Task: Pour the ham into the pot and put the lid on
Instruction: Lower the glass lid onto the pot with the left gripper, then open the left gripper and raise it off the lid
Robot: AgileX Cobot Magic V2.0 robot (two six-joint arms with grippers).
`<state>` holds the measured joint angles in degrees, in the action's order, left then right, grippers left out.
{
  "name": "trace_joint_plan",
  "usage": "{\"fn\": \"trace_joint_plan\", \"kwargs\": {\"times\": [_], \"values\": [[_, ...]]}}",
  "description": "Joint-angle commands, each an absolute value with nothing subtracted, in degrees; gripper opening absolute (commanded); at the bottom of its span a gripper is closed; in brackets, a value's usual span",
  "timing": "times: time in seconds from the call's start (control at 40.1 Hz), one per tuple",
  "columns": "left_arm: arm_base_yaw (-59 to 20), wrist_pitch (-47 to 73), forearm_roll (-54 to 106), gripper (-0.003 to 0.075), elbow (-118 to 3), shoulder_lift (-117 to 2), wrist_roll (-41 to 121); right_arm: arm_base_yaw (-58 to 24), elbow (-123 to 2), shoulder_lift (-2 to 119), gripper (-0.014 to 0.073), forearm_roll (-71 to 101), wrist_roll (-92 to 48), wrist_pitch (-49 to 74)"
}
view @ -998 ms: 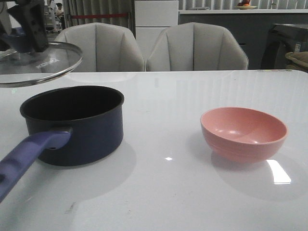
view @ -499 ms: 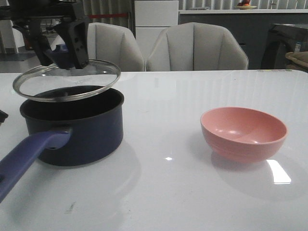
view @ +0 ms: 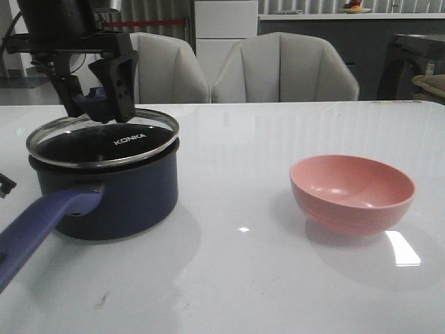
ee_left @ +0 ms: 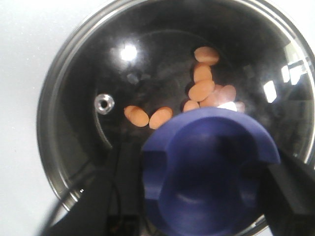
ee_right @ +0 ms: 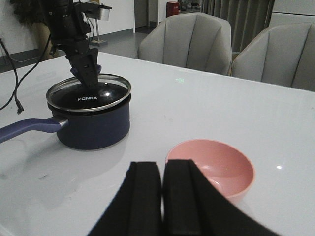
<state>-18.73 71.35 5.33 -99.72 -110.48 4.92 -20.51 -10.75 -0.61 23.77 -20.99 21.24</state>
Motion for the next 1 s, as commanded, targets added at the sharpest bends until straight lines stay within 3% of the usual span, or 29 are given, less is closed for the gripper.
{"fn": "trace_joint_plan", "kwargs": {"times": [0.0, 0.2, 0.499, 0.624, 0.973], "values": [[-19.0, 73.7, 6.7, 0.0127, -101.8, -107.3, 4.8, -20.5, -12.1, -1.3, 0.0182, 24.0, -21.2, 17.0], [-19.0, 73.7, 6.6, 0.0169, -101.8, -107.3, 4.8, -20.5, -12.1, -1.3, 0.0182, 24.0, -21.2, 17.0], [-19.0, 73.7, 7.5, 0.0447, -101.8, -107.3, 4.8, -20.5, -12.1, -1.3, 0.0182, 24.0, -21.2, 17.0], [-19.0, 73.7, 8.4, 0.0529, -101.8, -107.3, 4.8, -20.5, -12.1, -1.3, 0.0182, 24.0, -21.2, 17.0], [-19.0, 73.7, 8.4, 0.0533, -101.8, -107.3, 4.8, -20.5, -12.1, -1.3, 0.0182, 24.0, -21.2, 17.0]]}}
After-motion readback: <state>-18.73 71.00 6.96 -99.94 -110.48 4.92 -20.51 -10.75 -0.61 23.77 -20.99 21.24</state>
